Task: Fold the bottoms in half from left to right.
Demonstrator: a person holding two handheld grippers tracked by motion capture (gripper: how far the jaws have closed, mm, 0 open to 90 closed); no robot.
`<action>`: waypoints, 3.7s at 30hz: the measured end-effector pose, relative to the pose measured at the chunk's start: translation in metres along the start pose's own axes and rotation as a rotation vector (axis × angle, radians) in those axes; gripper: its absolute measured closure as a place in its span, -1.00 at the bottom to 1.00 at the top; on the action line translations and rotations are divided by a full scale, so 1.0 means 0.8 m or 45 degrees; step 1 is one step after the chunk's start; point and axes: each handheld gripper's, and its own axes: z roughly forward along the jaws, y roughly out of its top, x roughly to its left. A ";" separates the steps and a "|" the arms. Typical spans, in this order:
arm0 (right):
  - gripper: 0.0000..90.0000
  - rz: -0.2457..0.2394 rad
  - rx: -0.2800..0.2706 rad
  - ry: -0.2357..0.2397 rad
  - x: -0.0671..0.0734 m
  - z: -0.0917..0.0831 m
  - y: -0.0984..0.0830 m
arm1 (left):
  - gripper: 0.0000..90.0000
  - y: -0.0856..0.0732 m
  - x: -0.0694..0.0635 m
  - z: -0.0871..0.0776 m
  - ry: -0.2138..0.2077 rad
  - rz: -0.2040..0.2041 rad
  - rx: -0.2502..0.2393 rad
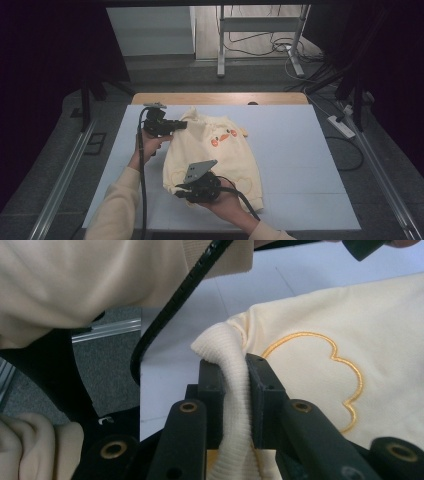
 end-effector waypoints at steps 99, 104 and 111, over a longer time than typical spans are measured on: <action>0.74 0.262 -0.007 -0.218 -0.025 -0.102 -0.103 | 0.79 0.009 -0.039 0.073 -0.049 0.035 0.035; 0.74 0.270 -0.007 -0.225 -0.027 -0.105 -0.106 | 0.79 0.009 -0.039 0.075 -0.050 0.035 0.035; 0.75 0.281 -0.009 -0.230 -0.027 -0.108 -0.109 | 0.79 0.010 -0.043 0.076 -0.046 0.042 0.031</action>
